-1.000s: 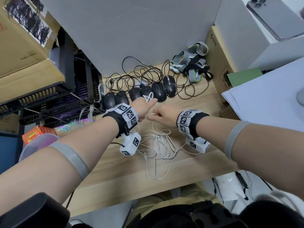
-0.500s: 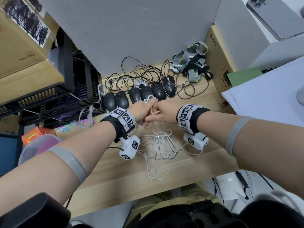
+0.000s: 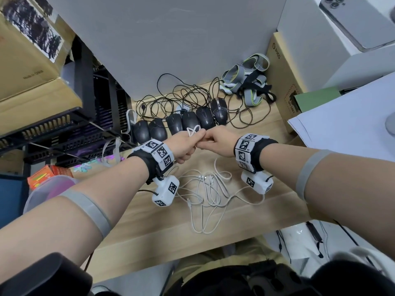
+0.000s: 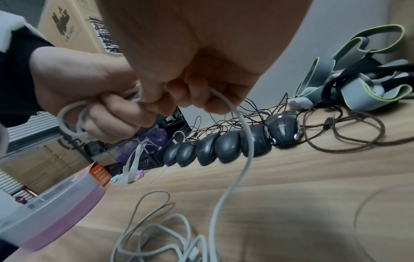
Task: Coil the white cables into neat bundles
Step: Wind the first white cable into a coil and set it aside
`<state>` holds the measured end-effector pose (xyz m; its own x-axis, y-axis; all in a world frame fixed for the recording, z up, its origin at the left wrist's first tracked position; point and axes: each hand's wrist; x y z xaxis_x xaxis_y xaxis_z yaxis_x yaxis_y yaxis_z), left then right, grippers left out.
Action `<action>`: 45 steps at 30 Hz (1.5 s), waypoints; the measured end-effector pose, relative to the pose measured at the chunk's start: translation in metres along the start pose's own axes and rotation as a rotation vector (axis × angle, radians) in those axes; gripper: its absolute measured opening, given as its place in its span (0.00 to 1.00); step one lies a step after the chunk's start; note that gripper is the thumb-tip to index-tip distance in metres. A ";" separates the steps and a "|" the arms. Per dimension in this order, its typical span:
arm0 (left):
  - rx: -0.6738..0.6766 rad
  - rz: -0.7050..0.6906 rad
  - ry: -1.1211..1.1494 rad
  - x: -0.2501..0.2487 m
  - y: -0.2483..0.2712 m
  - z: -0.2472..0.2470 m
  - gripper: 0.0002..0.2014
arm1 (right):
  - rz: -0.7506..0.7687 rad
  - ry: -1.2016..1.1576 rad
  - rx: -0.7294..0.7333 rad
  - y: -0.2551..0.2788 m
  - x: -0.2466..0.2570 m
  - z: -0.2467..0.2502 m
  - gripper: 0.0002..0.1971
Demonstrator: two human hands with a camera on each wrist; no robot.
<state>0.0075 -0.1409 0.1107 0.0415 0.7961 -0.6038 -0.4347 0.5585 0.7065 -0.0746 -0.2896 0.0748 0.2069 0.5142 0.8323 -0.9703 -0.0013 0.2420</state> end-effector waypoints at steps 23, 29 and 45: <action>-0.570 0.180 0.041 -0.002 -0.030 -0.013 0.33 | -0.128 -0.012 0.071 -0.013 0.022 -0.050 0.08; -0.564 0.293 -0.024 0.000 -0.038 -0.001 0.36 | -0.039 -0.021 0.086 0.000 0.026 -0.045 0.05; -0.633 0.252 0.342 0.021 -0.063 -0.003 0.46 | 0.118 0.008 0.046 0.017 0.030 -0.047 0.05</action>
<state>0.0325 -0.1604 0.0526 -0.3633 0.7075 -0.6062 -0.8316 0.0472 0.5534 -0.0910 -0.2343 0.0802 0.0905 0.5154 0.8522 -0.9810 -0.1011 0.1654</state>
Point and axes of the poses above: each hand's wrist, its own y-axis away from the middle knuckle, its own z-axis out of the back of the hand, x = y × z, and after that the axes turned 9 degrees about -y, right-handed
